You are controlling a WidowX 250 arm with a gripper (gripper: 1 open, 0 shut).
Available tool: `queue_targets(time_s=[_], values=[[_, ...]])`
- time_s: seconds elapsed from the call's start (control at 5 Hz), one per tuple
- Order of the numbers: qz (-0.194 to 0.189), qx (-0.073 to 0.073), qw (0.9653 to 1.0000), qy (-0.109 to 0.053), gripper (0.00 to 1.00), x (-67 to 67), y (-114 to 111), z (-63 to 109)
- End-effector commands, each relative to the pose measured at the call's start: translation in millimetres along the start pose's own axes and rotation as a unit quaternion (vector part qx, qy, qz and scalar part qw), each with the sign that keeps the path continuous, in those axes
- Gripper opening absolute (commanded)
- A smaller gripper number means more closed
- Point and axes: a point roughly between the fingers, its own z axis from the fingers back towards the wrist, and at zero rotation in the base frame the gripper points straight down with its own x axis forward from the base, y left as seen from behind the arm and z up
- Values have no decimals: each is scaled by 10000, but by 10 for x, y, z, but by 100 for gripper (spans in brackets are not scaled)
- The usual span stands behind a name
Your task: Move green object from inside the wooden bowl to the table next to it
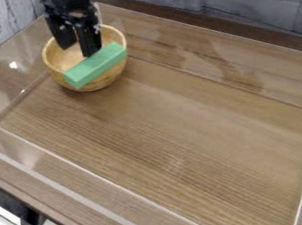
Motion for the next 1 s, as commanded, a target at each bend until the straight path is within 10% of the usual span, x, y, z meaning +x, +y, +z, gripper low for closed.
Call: queue_targets(time_s=[0.0,0.8], values=[[-202,137,9994,-255,100,68,87,108],[-678,2,9974,-261,100,88,45,197]])
